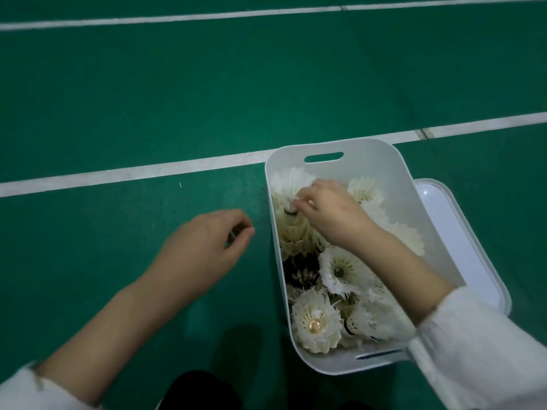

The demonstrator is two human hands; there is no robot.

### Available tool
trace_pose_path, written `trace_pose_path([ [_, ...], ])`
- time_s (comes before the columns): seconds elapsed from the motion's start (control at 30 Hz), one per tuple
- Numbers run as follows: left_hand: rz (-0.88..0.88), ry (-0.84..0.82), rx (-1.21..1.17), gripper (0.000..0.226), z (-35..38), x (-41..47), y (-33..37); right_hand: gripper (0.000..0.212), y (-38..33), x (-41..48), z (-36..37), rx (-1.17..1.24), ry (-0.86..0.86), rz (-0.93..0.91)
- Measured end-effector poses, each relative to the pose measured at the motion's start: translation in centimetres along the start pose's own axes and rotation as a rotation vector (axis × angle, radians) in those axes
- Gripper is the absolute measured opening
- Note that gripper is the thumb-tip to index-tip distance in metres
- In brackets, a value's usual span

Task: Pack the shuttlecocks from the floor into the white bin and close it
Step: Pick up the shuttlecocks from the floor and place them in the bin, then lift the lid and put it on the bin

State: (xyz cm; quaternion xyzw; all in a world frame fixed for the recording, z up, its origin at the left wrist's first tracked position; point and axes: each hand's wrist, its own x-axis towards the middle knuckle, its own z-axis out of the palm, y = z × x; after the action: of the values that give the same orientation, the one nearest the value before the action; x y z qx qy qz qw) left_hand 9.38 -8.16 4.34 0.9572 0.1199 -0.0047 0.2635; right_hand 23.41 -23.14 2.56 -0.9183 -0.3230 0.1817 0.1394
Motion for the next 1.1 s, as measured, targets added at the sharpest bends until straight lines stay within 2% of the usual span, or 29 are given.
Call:
trace_pose_path([
  [0.1,-0.024,-0.018,0.000,0.017,0.5,0.0,0.1,0.034,0.3,0.8,2.4,-0.293,-0.105,-0.002],
  [0.17,-0.050,-0.036,0.024,0.024,1.0,0.1,0.3,0.034,0.4,0.7,3.0,-0.343,-0.112,-0.011],
  [0.27,-0.128,-0.112,0.050,0.041,2.4,0.4,0.7,0.035,0.6,0.5,3.0,-0.322,-0.108,-0.012],
  [0.37,-0.186,-0.149,0.036,0.047,4.2,1.2,1.2,0.036,0.7,-0.1,2.9,-0.270,-0.070,-0.032],
  [0.53,-0.148,-0.016,0.085,0.040,5.2,2.9,2.3,0.040,1.1,-1.7,1.6,-0.134,0.005,-0.075],
  [0.67,-0.210,0.092,0.121,0.040,4.7,3.0,1.2,0.036,1.7,-2.6,0.3,-0.043,0.101,-0.071],
  [0.8,-0.274,0.128,0.164,0.037,3.5,3.0,-0.5,0.032,2.5,-3.6,-1.1,0.017,0.173,-0.044],
  [0.9,-0.307,0.024,0.250,0.034,2.1,3.2,-1.2,0.029,4.0,-5.0,-2.5,0.095,0.285,0.002],
  [0.97,-0.288,-0.098,0.407,0.035,0.9,3.7,-0.4,0.027,5.8,-6.0,-3.3,0.138,0.360,0.069],
  [1.1,-0.092,-0.207,0.753,0.036,-1.1,6.2,5.1,0.027,11.2,-8.0,-2.5,0.167,0.454,0.292],
])
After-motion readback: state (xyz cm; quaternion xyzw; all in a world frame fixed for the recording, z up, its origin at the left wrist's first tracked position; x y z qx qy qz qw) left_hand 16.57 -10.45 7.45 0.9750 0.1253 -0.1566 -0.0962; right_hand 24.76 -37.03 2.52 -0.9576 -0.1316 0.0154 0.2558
